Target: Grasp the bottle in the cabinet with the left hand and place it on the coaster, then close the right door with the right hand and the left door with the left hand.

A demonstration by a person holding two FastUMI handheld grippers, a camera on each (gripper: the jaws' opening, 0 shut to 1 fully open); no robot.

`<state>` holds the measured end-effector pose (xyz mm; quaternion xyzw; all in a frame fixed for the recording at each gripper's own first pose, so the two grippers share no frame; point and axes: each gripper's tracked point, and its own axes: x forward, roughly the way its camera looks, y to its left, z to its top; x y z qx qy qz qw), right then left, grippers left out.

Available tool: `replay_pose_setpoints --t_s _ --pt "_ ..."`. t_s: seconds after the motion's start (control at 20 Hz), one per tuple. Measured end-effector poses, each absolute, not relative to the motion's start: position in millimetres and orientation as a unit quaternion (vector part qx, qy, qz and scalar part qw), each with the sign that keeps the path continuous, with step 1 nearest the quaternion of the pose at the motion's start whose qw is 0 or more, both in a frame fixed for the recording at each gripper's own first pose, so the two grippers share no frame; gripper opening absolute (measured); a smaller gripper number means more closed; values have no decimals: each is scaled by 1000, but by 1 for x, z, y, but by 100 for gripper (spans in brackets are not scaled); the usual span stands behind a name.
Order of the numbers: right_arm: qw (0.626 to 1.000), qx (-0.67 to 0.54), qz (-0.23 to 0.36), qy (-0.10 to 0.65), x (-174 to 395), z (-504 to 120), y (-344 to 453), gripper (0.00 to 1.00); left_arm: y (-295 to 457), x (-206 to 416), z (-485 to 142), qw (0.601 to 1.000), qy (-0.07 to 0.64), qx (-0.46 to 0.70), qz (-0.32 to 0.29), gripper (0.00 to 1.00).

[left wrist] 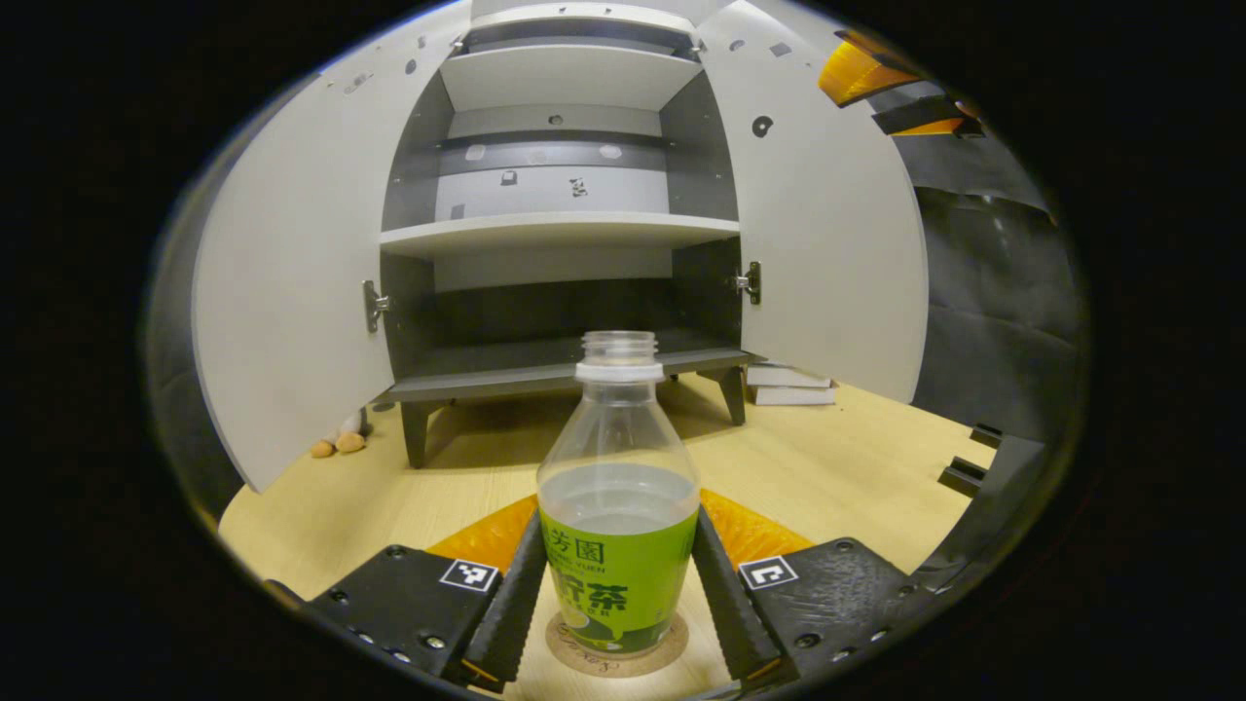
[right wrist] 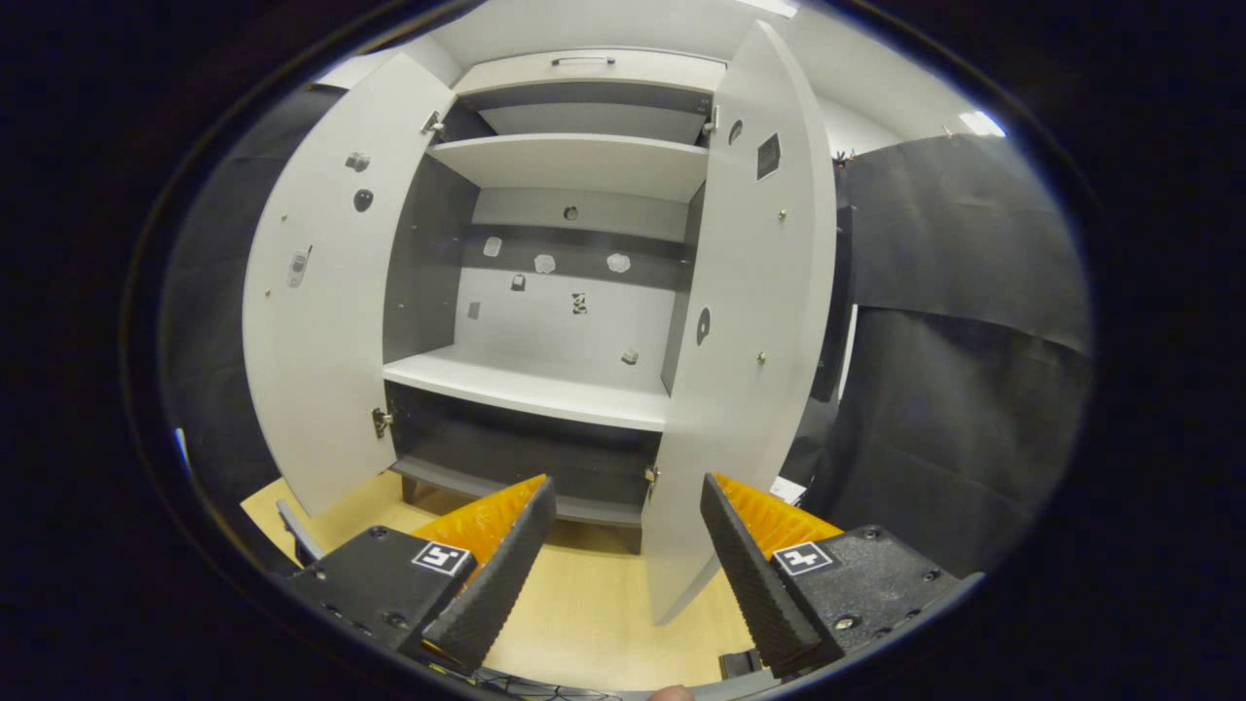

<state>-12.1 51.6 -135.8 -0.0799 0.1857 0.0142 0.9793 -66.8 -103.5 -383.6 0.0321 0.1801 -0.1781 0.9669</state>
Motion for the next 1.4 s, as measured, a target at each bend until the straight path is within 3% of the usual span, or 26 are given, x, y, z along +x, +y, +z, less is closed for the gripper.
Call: replay_pose_setpoints --t_s 0.1,0.15,0.3,0.35,0.4,0.95,1.1,1.4 --pt "980 -79 12 183 -12 -135 52 98 -100 -70 -385 966 184 36 -177 76" --pt "980 -77 10 182 -12 -135 52 98 -97 -71 -386 965 189 39 -176 80" --pt "982 -70 5 177 -13 -131 53 98 -90 -74 -387 962 198 48 -180 78" --pt "982 -69 4 173 -13 -128 53 98 -88 -75 -387 961 203 50 -181 82" --pt "983 -68 2 170 -12 -126 54 98 -87 -76 -387 960 205 52 -183 79" --pt "988 -53 -37 144 -24 -110 39 98 -87 -79 -357 953 207 61 -212 81" --pt "986 -48 -59 147 -33 -114 26 98 -81 -78 -342 953 208 52 -213 92" --pt "990 -32 -51 131 -32 -100 10 100 -69 -72 -288 963 193 39 -182 95"
